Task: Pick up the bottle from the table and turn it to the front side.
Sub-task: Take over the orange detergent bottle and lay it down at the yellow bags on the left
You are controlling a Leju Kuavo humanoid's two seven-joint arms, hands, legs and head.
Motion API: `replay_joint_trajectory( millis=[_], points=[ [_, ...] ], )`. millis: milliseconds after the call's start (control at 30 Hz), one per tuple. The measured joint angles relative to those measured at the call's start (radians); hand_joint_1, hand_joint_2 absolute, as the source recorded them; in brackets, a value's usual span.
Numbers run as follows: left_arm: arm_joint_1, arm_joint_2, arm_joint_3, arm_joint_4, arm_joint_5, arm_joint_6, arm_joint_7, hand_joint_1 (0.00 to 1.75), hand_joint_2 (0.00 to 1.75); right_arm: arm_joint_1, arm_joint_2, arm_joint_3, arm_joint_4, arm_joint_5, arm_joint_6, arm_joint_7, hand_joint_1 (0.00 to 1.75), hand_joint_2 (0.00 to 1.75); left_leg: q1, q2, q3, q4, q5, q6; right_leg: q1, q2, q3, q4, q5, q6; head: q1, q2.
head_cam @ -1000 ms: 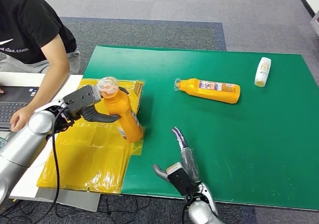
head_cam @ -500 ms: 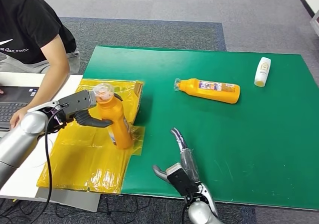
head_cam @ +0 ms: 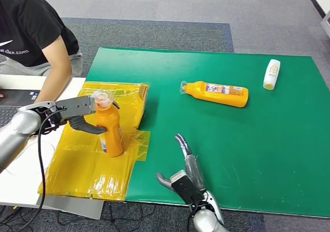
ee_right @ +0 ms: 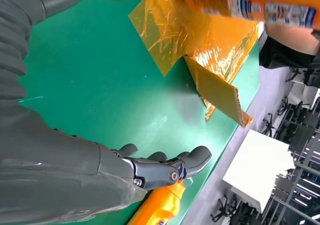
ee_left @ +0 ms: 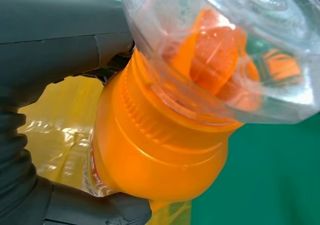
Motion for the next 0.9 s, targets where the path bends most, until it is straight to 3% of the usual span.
replay_joint_trajectory(
  millis=[233, 500, 667, 900],
  points=[
    [-0.041, 0.066, -0.039, 0.0, 0.022, -0.043, 0.023, 1.75, 1.75, 0.0, 0.0, 0.005, 0.003, -0.004, 0.003, 0.0, 0.0, 1.75, 0.0, 0.0, 0.0, 0.0, 0.0, 0.0, 0.001, 0.0, -0.001, 0.0, 0.0, 0.0, 0.0, 0.0],
    [-0.091, 0.073, -0.108, 0.003, 0.018, -0.049, 0.032, 1.75, 1.75, -0.002, 0.0, 0.014, 0.006, -0.016, 0.008, -0.004, 0.0, 1.75, 0.0, 0.0, -0.001, 0.0, 0.0, 0.0, 0.001, 0.0, 0.0, 0.0, 0.0, 0.0, 0.0, 0.0],
    [-0.12, 0.057, -0.145, 0.017, -0.011, -0.043, 0.038, 1.75, 1.75, -0.01, 0.0, 0.026, 0.009, -0.019, 0.013, -0.005, 0.0, 1.75, 0.0, 0.0, 0.0, 0.0, 0.0, 0.0, 0.001, 0.0, -0.001, 0.0, 0.0, 0.0, 0.0, 0.0],
    [-0.163, -0.011, -0.214, 0.074, -0.085, -0.004, 0.02, 1.75, 1.75, -0.027, 0.0, 0.048, 0.016, -0.021, 0.021, -0.003, 0.0, 1.75, 0.0, 0.0, 0.001, 0.0, 0.001, 0.0, 0.0, 0.0, 0.001, 0.0, 0.001, 0.0, 0.0, 0.0]
  ],
)
